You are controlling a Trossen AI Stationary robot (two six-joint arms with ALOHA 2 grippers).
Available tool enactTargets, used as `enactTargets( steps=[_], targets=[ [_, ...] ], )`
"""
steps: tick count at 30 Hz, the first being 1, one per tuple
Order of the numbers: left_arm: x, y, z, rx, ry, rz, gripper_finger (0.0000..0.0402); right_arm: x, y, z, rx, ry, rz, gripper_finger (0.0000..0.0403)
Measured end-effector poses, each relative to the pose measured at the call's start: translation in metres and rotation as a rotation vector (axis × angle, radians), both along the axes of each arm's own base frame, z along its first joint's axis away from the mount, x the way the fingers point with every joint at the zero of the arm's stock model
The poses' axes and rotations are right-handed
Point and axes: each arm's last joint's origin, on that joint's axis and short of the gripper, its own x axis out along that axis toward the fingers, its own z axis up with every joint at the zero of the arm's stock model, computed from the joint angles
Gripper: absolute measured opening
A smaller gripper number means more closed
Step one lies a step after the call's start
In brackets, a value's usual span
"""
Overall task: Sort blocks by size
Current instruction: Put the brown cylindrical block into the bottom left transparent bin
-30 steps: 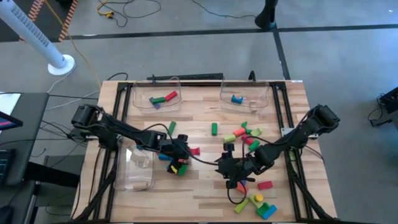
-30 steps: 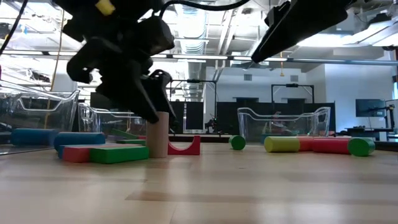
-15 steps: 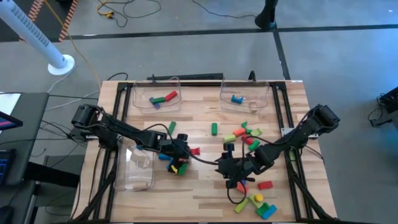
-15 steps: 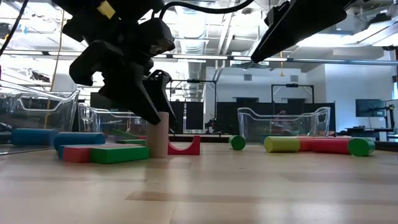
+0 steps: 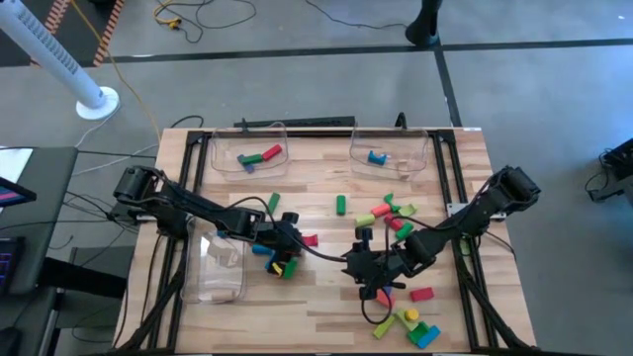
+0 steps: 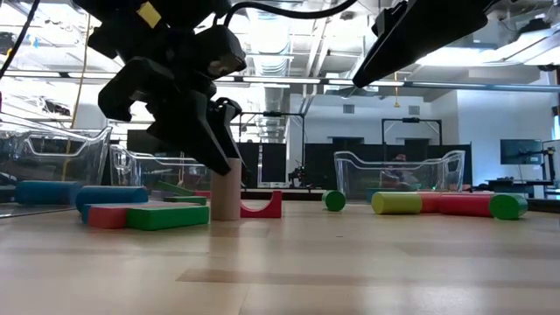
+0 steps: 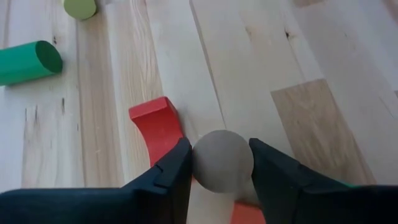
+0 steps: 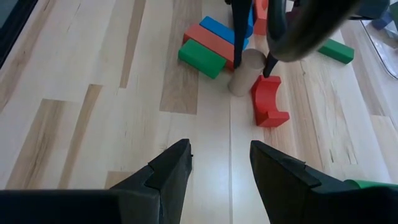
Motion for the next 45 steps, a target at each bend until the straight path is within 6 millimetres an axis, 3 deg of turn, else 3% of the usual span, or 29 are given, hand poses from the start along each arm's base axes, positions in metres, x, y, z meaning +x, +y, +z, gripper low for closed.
enactTargets(
  steps=[8,18,22,32,40,45],
  targets=[
    [-0.001,0.000,0.014,-0.001,-0.074,-0.013,0.0133,-0.001,-0.002,-0.001,-0.008,0.008,-0.032,0.0202],
    [-0.027,0.005,0.085,-0.005,-0.334,-0.057,0.0131,0.005,-0.001,0.005,-0.004,-0.078,-0.045,0.0202],
    [-0.039,0.006,0.104,-0.026,-0.403,-0.088,0.0131,0.013,-0.005,0.011,0.015,-0.159,-0.048,0.0202],
    [-0.043,-0.002,0.108,-0.015,-0.421,-0.146,0.0130,0.033,-0.029,0.023,0.052,-0.289,-0.094,0.0202],
    [-0.042,-0.003,0.110,0.016,-0.456,-0.145,0.0130,0.038,-0.032,0.028,0.078,-0.338,-0.043,0.0203],
    [-0.041,-0.003,0.111,0.016,-0.469,-0.152,0.0130,0.046,-0.031,0.022,0.054,-0.364,-0.029,0.0225]
  ],
)
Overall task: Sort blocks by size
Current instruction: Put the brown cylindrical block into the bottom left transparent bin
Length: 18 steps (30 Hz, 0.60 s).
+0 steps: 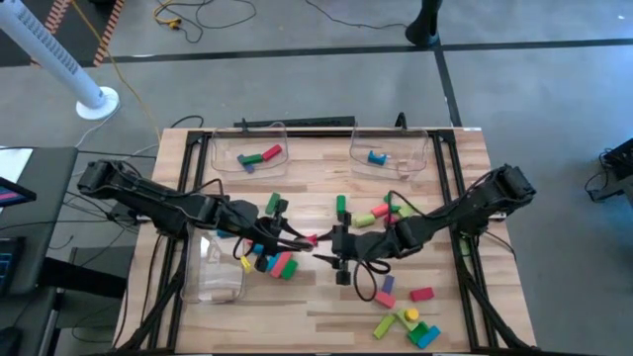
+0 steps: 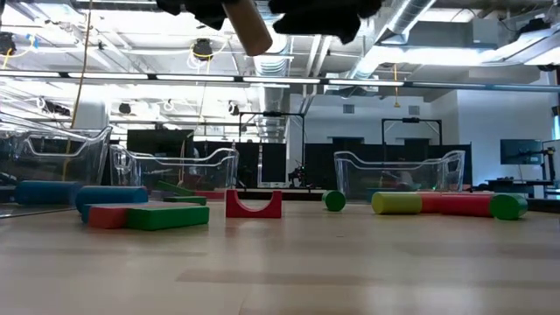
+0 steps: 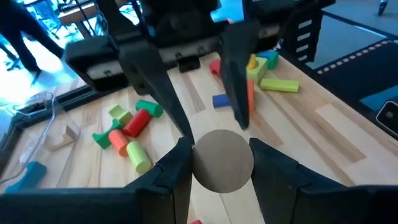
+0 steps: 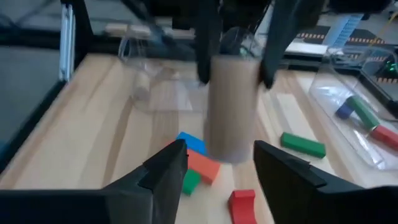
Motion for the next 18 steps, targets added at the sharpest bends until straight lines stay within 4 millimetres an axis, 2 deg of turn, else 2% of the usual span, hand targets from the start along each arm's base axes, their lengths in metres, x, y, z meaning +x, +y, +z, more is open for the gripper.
enactTargets(
  steps=[4,8,18],
  targets=[
    [0.000,0.000,0.000,0.000,0.003,-0.002,0.0130,0.006,-0.003,-0.009,-0.004,0.010,-0.011,0.0246],
    [0.000,0.000,0.000,0.000,0.003,-0.002,0.0130,0.013,-0.008,-0.016,0.007,0.012,-0.013,0.0250],
    [0.000,0.000,0.001,-0.002,-0.013,-0.001,0.0130,0.018,-0.013,-0.012,0.024,-0.040,0.002,0.0250]
  ],
)
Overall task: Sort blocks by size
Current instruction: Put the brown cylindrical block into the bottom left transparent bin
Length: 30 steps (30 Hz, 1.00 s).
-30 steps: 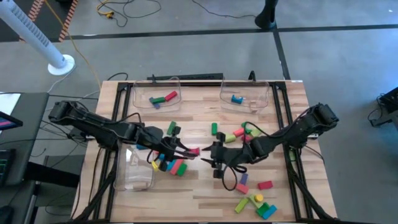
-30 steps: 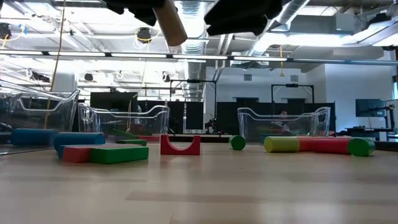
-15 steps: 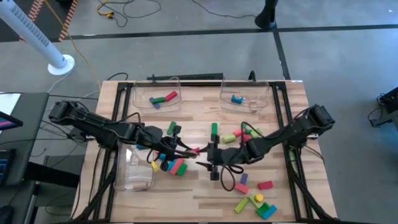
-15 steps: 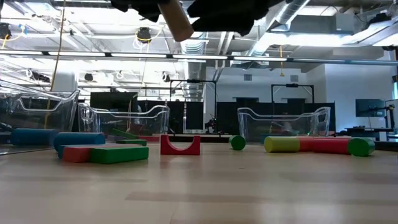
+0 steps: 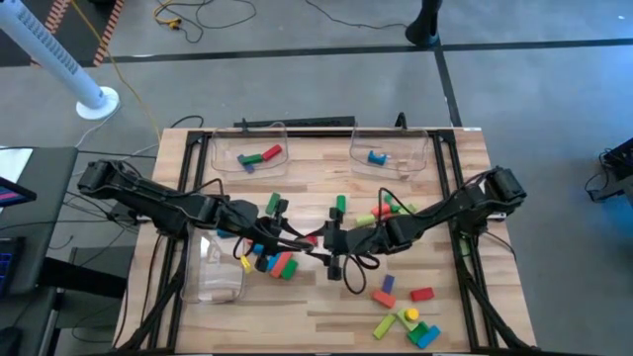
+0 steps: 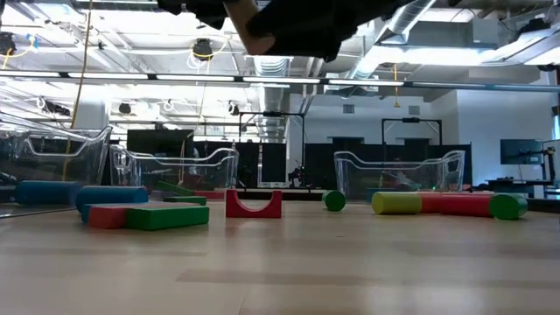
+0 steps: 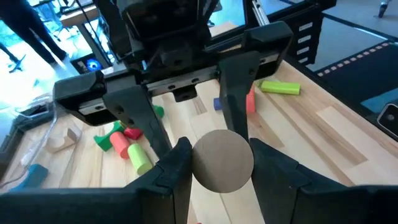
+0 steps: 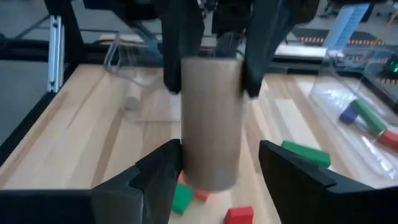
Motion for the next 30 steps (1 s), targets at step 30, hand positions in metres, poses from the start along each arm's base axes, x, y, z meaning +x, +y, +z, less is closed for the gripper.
enactTargets(
  steps=[30],
  targets=[
    [0.001,0.000,0.000,-0.009,-0.001,0.006,0.0144,0.011,-0.005,-0.012,0.004,-0.004,0.012,0.0157]
  ],
)
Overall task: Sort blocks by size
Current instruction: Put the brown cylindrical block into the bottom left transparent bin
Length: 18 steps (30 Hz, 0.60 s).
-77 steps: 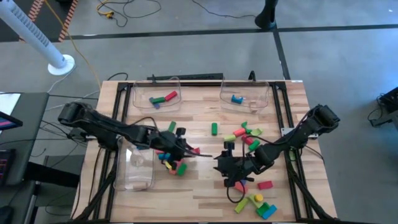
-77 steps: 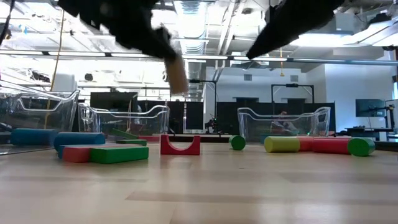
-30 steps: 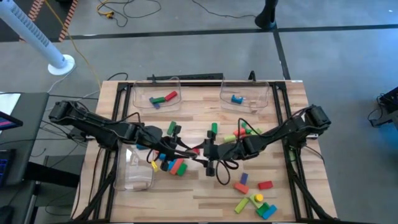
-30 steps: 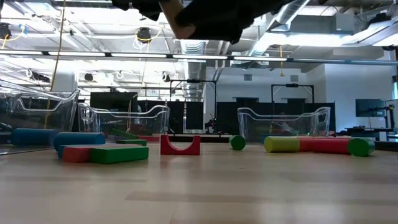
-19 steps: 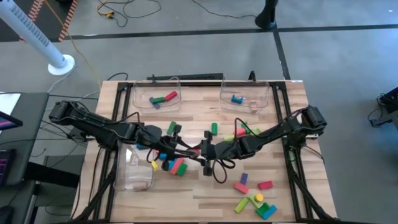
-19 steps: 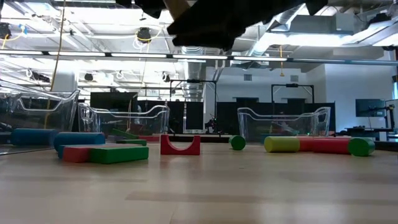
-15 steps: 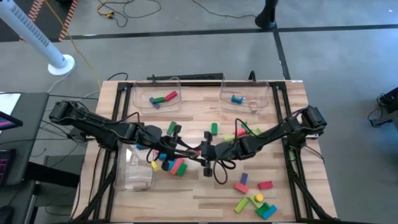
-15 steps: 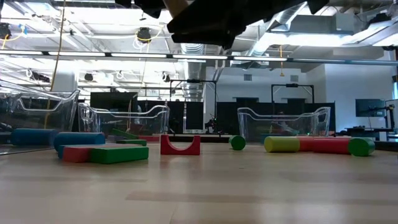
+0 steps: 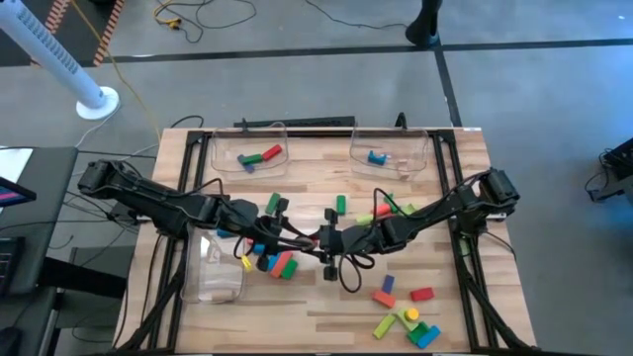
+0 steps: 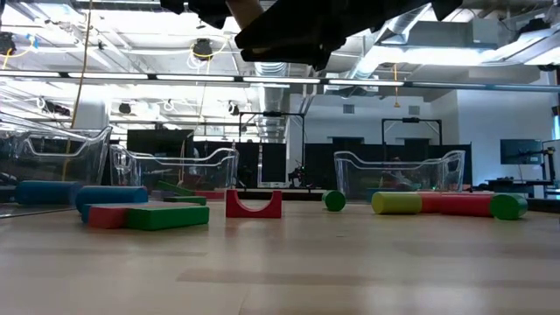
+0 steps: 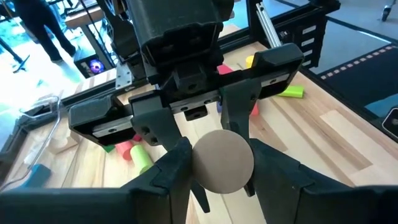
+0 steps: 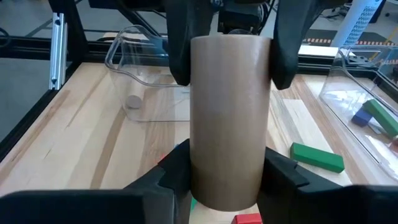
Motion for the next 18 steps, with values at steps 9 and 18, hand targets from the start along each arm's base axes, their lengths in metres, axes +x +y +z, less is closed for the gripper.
enactTargets(
  steps=[9,18],
  targets=[
    [-0.011,0.003,0.015,-0.029,-0.051,0.019,0.0191,0.000,0.001,0.000,-0.016,0.000,0.003,0.0157],
    [-0.038,0.009,0.025,-0.040,0.016,0.027,0.0203,0.003,0.000,0.009,0.011,-0.083,0.041,0.0157]
  ],
)
